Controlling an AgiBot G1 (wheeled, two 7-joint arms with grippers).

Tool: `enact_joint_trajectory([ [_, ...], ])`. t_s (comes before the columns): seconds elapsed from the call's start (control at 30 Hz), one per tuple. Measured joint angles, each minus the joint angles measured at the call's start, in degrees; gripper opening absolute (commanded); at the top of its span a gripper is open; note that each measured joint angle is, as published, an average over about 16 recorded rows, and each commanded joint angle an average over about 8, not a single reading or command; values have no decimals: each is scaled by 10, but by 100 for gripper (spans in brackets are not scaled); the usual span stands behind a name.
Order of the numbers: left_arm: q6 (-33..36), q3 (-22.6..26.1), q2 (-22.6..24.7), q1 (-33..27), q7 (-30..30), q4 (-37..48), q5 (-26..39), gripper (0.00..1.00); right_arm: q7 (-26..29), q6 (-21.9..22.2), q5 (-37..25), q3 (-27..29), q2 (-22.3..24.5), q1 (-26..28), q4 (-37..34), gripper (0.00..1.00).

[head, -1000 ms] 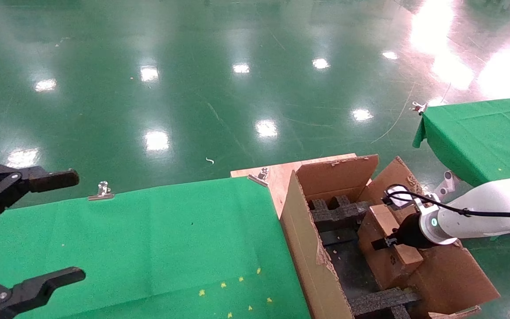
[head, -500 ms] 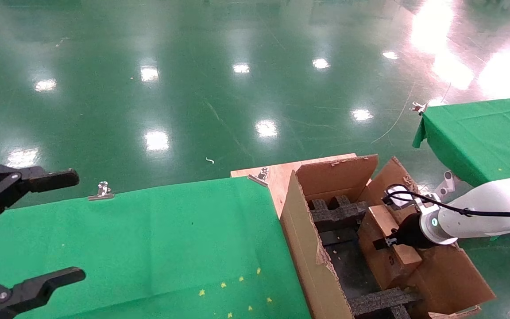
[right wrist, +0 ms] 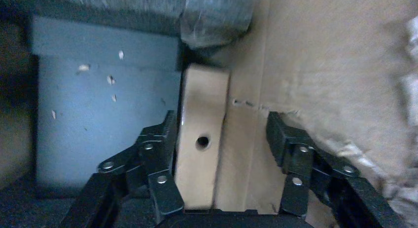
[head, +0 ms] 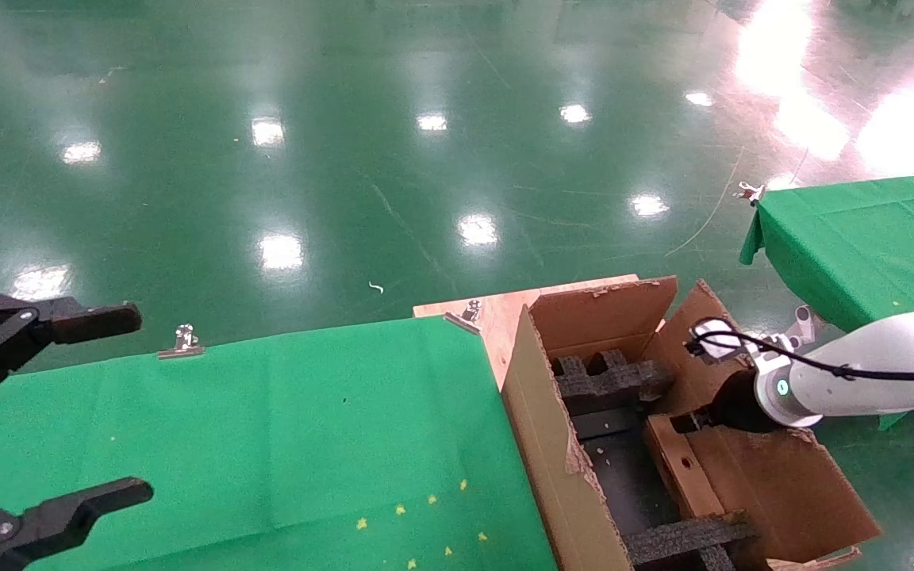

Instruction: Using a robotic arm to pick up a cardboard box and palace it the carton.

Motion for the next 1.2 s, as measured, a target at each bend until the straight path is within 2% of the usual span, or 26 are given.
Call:
enact_joint_trajectory([
  [0.37,0,0,0,0,0,0,0,100,-29,-15,41,47,46,87,105,100],
  [0.73,0,0,0,0,0,0,0,100,-94,-79,183,123,118,162,244,100],
  [0.97,0,0,0,0,0,0,0,100,-114,-113,245,149,141,180,277,100],
  [1.2,0,0,0,0,0,0,0,100,-117,-118,252,153,141,178,277,100],
])
